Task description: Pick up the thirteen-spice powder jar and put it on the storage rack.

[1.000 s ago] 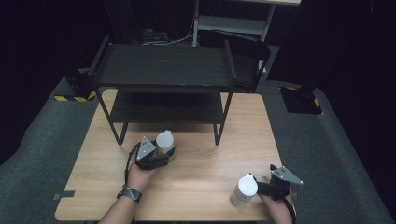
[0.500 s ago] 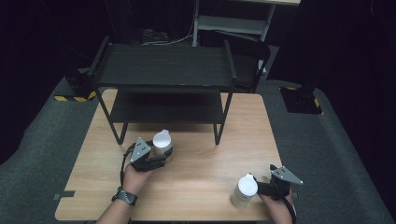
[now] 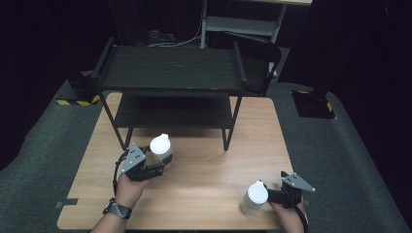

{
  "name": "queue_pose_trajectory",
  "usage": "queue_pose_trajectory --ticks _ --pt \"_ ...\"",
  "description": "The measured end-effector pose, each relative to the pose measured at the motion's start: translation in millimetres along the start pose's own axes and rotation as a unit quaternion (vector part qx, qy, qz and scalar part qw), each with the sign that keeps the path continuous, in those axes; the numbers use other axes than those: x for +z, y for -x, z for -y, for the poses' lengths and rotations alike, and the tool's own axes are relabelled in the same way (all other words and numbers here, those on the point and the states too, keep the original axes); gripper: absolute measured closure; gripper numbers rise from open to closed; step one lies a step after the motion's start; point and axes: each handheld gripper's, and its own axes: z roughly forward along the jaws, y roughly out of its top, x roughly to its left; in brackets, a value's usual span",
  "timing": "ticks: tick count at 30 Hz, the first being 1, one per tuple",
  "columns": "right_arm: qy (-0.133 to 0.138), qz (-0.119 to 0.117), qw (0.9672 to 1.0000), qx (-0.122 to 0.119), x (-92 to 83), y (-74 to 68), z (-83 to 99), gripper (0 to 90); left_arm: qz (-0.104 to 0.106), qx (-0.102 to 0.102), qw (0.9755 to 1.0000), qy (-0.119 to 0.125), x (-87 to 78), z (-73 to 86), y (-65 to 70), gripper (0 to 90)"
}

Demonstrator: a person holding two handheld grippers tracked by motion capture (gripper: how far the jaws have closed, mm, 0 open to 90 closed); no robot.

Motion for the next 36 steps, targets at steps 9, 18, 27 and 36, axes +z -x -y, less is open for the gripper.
queue_pose_trajectory --ticks 9,18,27,36 --pt "-0.001 0.001 1.0 -0.001 0.1 -0.6 -0.3 1.0 -0.008 0.005 0.9999 0.009 -17.5 -11.6 -2.6 30.3" --pt "0.0 0.001 1.0 0.0 0.0 -0.4 -0.1 1.0 -0.014 0.012 0.9997 0.018 -28.9 -25.9 -4.9 30.3" --pt "0.0 0.001 1.0 0.0 0.0 -0.4 -0.1 1.0 -0.014 0.013 0.9994 0.03 -34.5 -43.6 -6.1 30.3" --pt "-0.001 0.002 1.0 -0.001 0.1 -0.6 -0.2 1.0 -0.016 0.021 0.9986 0.045 -37.3 -67.3 -9.0 30.3"
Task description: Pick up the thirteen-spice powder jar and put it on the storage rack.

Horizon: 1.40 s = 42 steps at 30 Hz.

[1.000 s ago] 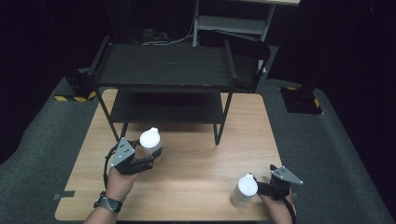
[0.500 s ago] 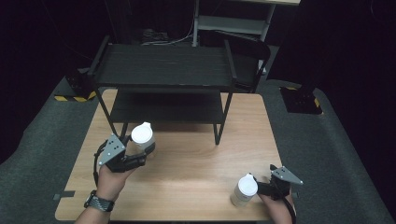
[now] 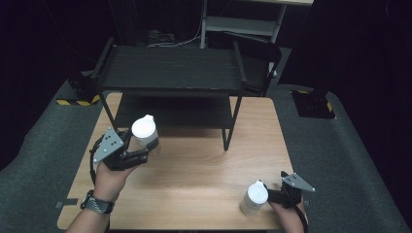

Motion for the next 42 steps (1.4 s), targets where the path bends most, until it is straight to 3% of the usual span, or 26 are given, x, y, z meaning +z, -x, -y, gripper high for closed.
queue_pose_trajectory --ticks 22,26,42 --pt "0.002 -0.002 1.0 0.005 -0.4 1.3 0.7 1.0 -0.02 0.013 0.9992 0.032 9.0 -56.4 -3.9 30.3" --pt "0.002 -0.002 1.0 0.004 -0.4 1.5 0.7 1.0 -0.016 0.006 0.9991 0.038 9.6 -66.4 -8.8 30.3" --pt "0.004 -0.003 1.0 0.006 -0.8 2.1 1.5 1.0 -0.024 0.025 0.9991 0.026 21.8 -119.3 -20.6 30.3"
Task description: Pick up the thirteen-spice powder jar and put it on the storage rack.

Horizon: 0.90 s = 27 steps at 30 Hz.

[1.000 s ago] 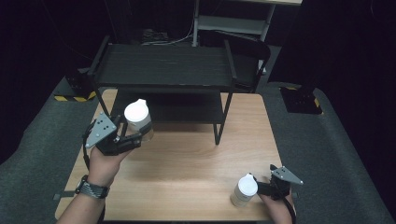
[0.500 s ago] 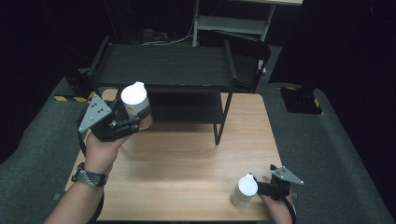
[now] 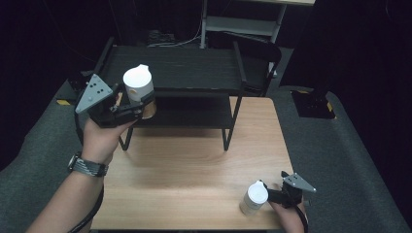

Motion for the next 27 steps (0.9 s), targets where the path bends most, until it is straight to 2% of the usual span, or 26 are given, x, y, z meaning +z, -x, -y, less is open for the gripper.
queue_pose_trajectory --ticks 5,8,11,16,19,21,24,27 --pt "0.002 0.0 1.0 0.001 -0.3 0.4 0.6 1.0 0.0 -0.004 1.0 -0.001 8.5 -11.3 -3.8 30.3" --pt "0.003 -0.001 1.0 0.003 -0.5 0.8 1.0 1.0 -0.008 -0.004 1.0 -0.001 15.3 -14.1 -5.2 30.3" --pt "0.003 -0.002 1.0 0.002 -0.6 0.9 1.2 1.0 -0.008 -0.017 0.9998 0.005 19.9 -13.9 -8.8 30.3" --pt "0.005 -0.002 1.0 0.005 -0.9 1.4 1.8 1.0 -0.011 -0.018 0.9997 0.008 27.9 -19.5 -11.9 30.4" --pt "0.005 -0.003 1.0 0.004 -0.9 1.6 1.9 1.0 -0.008 -0.026 0.9995 0.013 31.8 -22.9 -15.5 30.4" --pt "0.006 -0.003 1.0 0.004 -1.0 1.8 2.1 1.0 -0.012 -0.023 0.9996 0.013 34.5 -26.1 -15.6 30.4" --pt "0.007 -0.002 1.0 0.004 -1.2 1.7 2.5 1.0 -0.016 -0.033 0.9992 0.016 39.2 -28.8 -18.5 30.3" --pt "0.007 -0.002 1.0 0.005 -1.4 1.8 2.8 1.0 -0.023 -0.032 0.9991 0.015 44.3 -32.1 -20.3 30.4"
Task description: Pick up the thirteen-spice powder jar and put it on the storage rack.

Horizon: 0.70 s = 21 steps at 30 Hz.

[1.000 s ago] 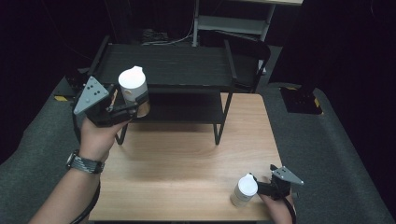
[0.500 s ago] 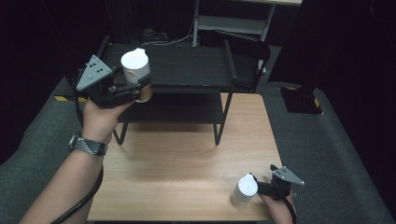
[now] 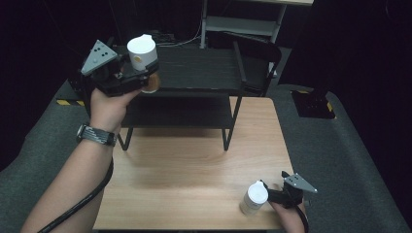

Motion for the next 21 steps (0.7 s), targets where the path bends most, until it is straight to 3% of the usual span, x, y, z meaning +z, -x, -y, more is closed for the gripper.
queue_pose_trajectory --ticks 21 --pt "0.003 -0.005 1.0 0.003 -0.7 2.6 1.1 1.0 -0.025 -0.005 0.9996 -0.013 34.6 -3.7 -8.0 30.3"
